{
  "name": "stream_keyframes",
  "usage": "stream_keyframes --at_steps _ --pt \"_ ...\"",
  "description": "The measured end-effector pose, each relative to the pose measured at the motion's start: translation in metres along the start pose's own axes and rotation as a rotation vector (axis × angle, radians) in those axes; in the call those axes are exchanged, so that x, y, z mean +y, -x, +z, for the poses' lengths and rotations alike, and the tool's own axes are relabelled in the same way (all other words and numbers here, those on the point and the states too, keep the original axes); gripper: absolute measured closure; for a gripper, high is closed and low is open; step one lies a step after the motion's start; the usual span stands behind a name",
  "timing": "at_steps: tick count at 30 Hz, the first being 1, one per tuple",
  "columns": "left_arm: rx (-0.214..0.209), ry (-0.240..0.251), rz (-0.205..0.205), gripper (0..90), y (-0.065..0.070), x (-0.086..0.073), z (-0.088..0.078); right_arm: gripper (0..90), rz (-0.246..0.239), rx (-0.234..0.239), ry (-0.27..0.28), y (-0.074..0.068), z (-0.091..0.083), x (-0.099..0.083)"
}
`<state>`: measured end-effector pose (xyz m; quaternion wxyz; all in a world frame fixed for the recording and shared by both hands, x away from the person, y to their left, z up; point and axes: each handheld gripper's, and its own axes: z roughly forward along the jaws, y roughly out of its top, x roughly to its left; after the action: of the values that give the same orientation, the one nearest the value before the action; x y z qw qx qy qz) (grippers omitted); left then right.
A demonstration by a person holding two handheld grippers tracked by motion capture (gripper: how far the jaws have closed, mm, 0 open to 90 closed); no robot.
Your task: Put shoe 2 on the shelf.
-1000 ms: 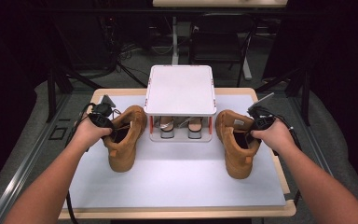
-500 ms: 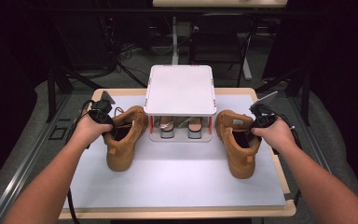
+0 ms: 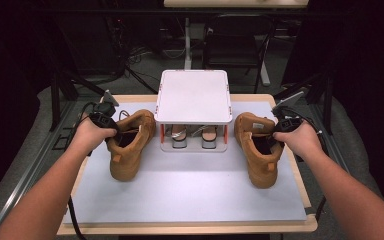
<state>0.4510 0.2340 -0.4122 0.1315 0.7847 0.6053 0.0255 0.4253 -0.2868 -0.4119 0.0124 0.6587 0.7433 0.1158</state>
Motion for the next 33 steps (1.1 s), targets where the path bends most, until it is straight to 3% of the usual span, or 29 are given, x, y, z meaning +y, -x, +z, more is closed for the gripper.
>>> stream_keyframes --at_steps 10,11,24,33 --pt "0.002 0.013 -0.001 85.8 0.001 0.001 -0.018 86.4 0.000 0.002 0.015 -0.007 -0.020 0.002" --pt "0.004 0.012 -0.003 85.9 0.001 0.002 -0.020 86.4 0.013 0.005 0.037 -0.008 -0.020 0.001" --pt "0.007 0.044 -0.035 85.8 -0.003 0.008 -0.048 86.4 -0.005 -0.006 0.040 -0.009 -0.048 0.007" --pt "-0.010 0.062 -0.049 85.7 -0.007 0.015 -0.062 86.3 0.034 0.009 0.077 -0.009 -0.060 0.017"
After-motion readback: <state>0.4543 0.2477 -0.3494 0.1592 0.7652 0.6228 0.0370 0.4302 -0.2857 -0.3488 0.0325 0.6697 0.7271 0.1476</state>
